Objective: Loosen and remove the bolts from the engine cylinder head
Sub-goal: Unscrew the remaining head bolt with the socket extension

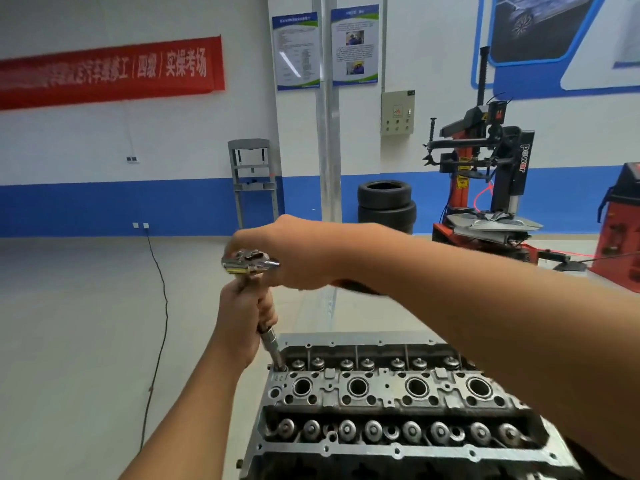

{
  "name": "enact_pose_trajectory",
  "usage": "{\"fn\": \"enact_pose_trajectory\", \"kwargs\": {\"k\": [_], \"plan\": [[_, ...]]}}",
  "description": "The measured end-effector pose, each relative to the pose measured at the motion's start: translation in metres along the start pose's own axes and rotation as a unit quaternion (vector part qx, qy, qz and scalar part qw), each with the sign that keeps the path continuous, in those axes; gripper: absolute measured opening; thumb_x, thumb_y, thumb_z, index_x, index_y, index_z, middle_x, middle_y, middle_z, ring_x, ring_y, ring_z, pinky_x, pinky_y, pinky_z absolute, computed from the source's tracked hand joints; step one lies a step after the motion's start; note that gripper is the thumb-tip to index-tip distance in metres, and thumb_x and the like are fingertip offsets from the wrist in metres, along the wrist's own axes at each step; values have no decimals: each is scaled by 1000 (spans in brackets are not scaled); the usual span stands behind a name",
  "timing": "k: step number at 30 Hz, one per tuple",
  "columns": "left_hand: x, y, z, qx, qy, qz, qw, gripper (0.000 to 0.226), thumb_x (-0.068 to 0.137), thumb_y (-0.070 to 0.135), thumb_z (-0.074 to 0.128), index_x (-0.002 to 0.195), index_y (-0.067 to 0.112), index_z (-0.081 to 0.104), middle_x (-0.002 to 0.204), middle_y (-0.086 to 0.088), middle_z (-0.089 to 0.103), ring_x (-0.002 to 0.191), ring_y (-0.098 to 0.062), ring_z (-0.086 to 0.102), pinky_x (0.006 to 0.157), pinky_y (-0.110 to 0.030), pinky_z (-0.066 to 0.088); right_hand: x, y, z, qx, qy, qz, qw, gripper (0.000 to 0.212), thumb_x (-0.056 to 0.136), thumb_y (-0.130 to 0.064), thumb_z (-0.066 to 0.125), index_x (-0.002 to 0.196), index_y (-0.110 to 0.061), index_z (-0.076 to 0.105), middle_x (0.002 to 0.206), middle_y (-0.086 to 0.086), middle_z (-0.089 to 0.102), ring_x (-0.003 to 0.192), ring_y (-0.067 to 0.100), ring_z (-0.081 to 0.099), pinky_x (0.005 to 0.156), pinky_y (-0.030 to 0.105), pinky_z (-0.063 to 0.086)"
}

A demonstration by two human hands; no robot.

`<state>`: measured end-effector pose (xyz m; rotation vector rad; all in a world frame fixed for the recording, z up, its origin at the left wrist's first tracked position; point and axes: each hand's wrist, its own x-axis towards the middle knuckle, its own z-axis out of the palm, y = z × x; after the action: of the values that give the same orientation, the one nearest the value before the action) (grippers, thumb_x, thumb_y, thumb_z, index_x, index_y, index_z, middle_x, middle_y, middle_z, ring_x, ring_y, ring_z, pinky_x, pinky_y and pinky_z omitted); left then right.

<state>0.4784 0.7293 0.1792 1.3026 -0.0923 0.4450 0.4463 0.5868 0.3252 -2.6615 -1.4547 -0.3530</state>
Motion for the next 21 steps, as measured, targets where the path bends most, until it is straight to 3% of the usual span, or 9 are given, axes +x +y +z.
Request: {"fn": "enact_pose_trajectory", "kwargs": {"k": [3, 5, 9, 11, 12, 14, 15, 18, 21], "plan": [[-12, 5, -7, -42, -47, 26, 998, 40, 95, 25, 57, 60, 22, 37, 53, -1, 24, 47, -16, 19, 48, -28, 22, -5, 12, 1, -114, 0, -24, 993, 59, 104, -8, 56, 152, -36, 37, 103, -2, 66, 76, 14, 60, 61, 33, 54], [-18, 7, 4, -21, -16, 47, 999, 39, 88, 25, 59, 54, 24, 40, 51, 0, 27, 46, -16, 20, 45, -26, 24, -10, 12, 4, -159, 14, 3, 987, 59, 104, -3, 49, 152, -34, 33, 108, -2, 68, 78, 20, 63, 62, 39, 57], [-17, 5, 30, 49, 133, 56, 988, 39, 92, 1, 55, 57, 13, 42, 52, -6, 35, 52, -20, 32, 50, -27, 25, -13, -16, 19, -99, 73, 118, 985, 26, 96, -9, 60, 115, -13, 42, 79, 5, 52, 60, 19, 50, 45, 32, 34], [-13, 6, 38, 102, 174, 70, 977, 44, 99, -12, 49, 64, 14, 44, 49, -5, 49, 64, -26, 43, 48, -28, 36, -12, -33, 22, -34, 31, 109, 993, 23, 96, -14, 64, 102, -10, 43, 82, 6, 51, 63, 20, 53, 46, 31, 38], [-13, 7, 40, 115, 175, 75, 975, 43, 100, -12, 48, 67, 16, 47, 44, 6, 54, 64, -29, 49, 48, -22, 41, -10, -36, 20, -9, 14, 106, 994, 22, 96, -16, 65, 101, -10, 44, 85, 7, 53, 66, 20, 56, 47, 31, 45], [-15, 7, 43, 118, 154, 77, 978, 34, 92, -2, 56, 65, 18, 54, 40, 14, 56, 50, -11, 57, 43, -14, 41, -9, -33, 14, -3, 10, 102, 995, 21, 97, -16, 64, 104, -9, 46, 88, 8, 54, 68, 19, 57, 50, 29, 50], [-17, 9, 42, 114, 141, 76, 981, 31, 82, 5, 56, 56, 21, 54, 37, 9, 52, 40, -7, 50, 39, -17, 38, -10, -29, 11, -14, 14, 98, 995, 20, 98, -16, 62, 107, -9, 46, 88, 7, 53, 67, 18, 55, 49, 27, 46], [-19, 8, 31, 56, 89, 72, 992, 36, 76, 17, 56, 43, 23, 44, 45, 4, 32, 42, -13, 25, 44, -25, 21, -16, -17, 8, -46, 30, 90, 994, 33, 98, -9, 56, 130, -16, 51, 92, 4, 53, 69, 16, 51, 52, 28, 43], [-21, 6, 24, 13, 47, 66, 997, 31, 65, 41, 61, 43, 27, 44, 46, 9, 26, 41, -11, 18, 42, -22, 19, -21, -12, 6, -56, 27, 59, 996, 58, 98, -4, 52, 149, -29, 46, 89, -1, 53, 66, 12, 49, 50, 27, 38]]}}
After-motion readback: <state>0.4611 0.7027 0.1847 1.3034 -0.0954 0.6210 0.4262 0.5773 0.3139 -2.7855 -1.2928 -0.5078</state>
